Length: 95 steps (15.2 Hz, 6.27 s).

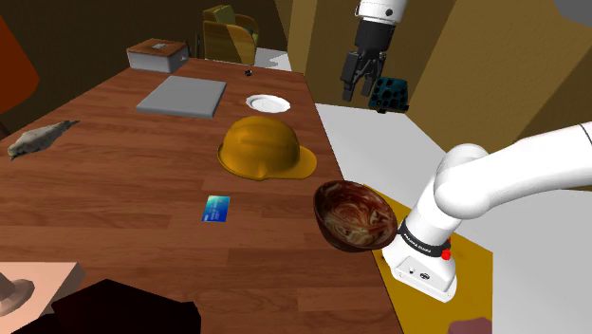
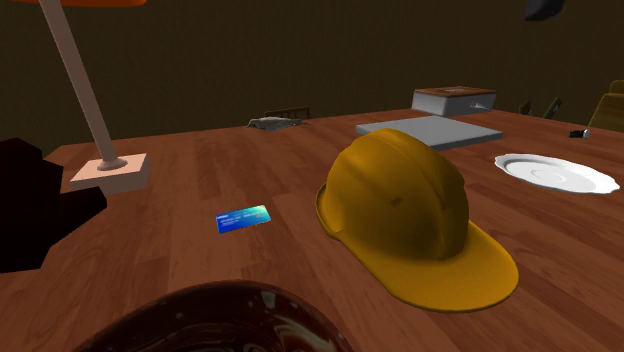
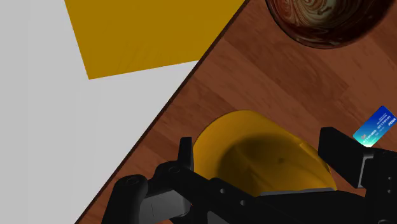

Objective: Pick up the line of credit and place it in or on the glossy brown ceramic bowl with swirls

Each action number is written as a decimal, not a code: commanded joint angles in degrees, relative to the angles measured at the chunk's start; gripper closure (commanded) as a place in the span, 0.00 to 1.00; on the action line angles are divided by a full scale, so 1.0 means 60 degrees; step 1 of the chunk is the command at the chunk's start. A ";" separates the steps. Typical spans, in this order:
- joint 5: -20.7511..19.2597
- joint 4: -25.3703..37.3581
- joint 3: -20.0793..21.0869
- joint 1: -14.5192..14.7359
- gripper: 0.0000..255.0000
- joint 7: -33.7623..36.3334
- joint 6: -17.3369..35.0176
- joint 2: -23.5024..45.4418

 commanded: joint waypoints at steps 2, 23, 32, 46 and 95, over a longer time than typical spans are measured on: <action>0.0146 -0.0167 0.0257 0.0003 0.00 0.0397 0.0213 -0.0020; 0.0369 0.0456 0.6410 -0.1442 0.00 0.9370 0.5132 0.4498; -0.4450 0.3179 0.7709 -0.1486 0.00 1.5270 0.5401 0.9627; -0.5166 0.2877 0.7256 -0.1169 0.00 1.5767 0.6105 1.0295; -0.1167 0.3439 0.7669 -0.2215 1.00 1.2776 0.3167 0.5935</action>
